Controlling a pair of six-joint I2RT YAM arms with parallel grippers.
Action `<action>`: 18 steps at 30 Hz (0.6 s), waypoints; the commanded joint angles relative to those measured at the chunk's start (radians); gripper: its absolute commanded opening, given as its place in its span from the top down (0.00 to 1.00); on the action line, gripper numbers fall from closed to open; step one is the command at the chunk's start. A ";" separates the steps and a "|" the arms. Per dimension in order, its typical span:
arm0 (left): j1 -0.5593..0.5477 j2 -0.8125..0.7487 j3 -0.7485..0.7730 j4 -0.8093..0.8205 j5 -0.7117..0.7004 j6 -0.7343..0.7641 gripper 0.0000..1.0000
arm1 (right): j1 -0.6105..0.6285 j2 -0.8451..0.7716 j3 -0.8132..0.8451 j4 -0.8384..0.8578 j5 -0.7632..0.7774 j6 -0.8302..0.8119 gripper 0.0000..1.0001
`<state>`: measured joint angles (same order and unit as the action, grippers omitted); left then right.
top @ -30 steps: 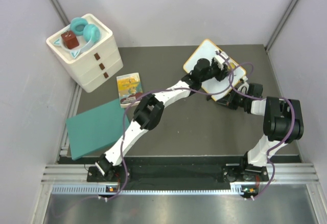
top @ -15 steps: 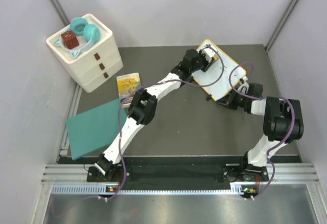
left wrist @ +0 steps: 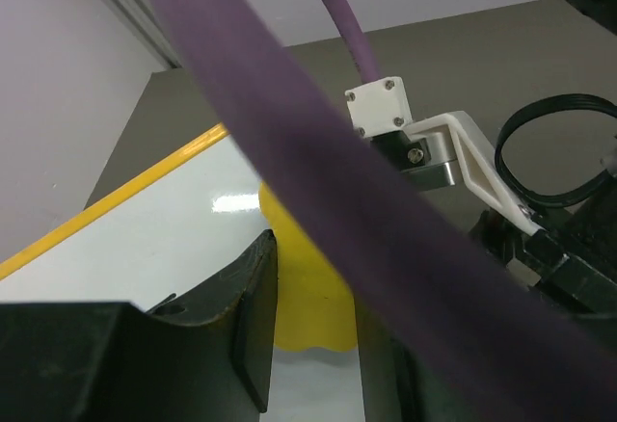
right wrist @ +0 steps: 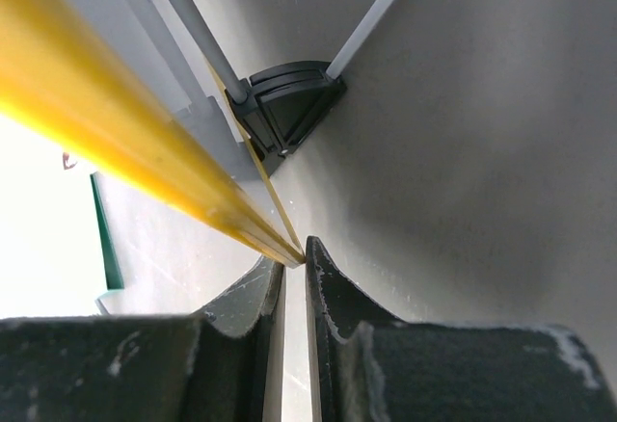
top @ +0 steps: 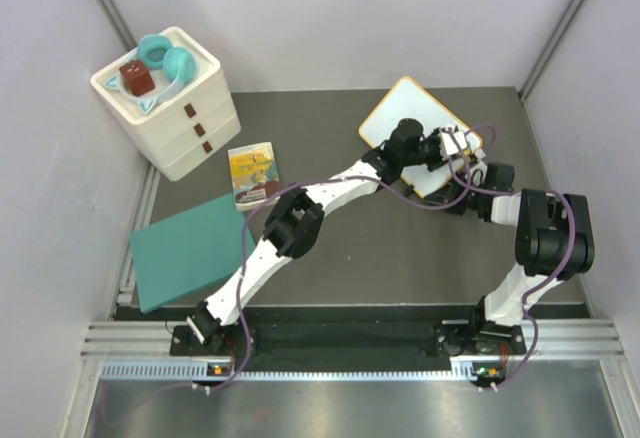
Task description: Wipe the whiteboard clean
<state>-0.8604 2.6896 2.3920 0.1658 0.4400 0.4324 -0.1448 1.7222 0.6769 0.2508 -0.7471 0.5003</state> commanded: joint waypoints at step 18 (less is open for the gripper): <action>0.199 -0.031 -0.094 -0.117 -0.103 -0.231 1.00 | 0.054 0.023 -0.013 -0.114 -0.046 -0.089 1.00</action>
<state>-0.7261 2.6396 2.3123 0.1478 0.4191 0.2771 -0.1444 1.7222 0.6773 0.2520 -0.7502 0.4900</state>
